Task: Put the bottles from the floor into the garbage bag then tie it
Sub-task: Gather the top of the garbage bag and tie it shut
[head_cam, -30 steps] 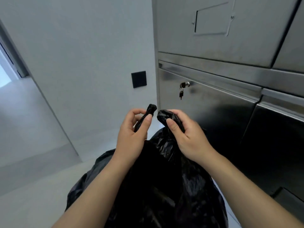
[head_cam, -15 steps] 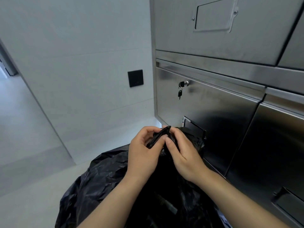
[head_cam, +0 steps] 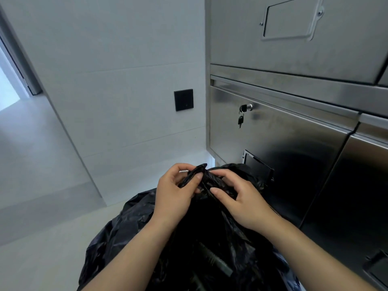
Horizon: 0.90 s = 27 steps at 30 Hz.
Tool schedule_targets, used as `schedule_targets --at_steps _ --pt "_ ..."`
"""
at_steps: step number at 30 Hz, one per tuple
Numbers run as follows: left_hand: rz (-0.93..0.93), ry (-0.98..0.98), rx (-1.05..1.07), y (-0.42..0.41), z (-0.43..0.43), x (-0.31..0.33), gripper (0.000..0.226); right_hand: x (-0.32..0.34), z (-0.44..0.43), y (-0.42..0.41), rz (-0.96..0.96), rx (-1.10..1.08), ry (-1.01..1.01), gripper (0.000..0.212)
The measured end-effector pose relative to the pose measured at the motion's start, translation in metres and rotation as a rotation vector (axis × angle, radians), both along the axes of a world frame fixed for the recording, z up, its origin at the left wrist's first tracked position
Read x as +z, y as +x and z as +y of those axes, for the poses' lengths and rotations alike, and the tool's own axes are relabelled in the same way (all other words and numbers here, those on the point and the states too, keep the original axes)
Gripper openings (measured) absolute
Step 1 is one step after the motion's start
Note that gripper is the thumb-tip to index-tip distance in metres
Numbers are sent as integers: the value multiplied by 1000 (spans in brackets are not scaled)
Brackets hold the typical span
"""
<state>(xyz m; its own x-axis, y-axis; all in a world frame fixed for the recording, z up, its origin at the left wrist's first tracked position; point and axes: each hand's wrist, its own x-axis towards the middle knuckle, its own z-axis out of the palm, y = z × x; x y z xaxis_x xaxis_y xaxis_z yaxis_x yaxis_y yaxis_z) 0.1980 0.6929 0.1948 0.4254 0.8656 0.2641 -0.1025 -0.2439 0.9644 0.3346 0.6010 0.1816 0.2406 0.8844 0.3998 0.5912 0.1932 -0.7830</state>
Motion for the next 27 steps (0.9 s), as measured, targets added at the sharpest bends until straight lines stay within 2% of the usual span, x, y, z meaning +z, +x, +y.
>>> schedule_targets --at_steps 5,11,14,23,27 --pt "76 26 21 -6 0 0 10 -6 1 5 -2 -135 98 28" --pt "65 31 -99 -6 3 2 15 -3 1 8 -269 -131 47 30" --pt "109 99 -112 -5 5 -2 18 -2 1 7 -331 -121 24 30" --pt "192 147 -69 -12 17 -31 24 -16 -2 15 -236 -100 -225 42" --pt "242 155 -53 -17 23 -43 26 -23 -3 14 -226 -89 -212 31"
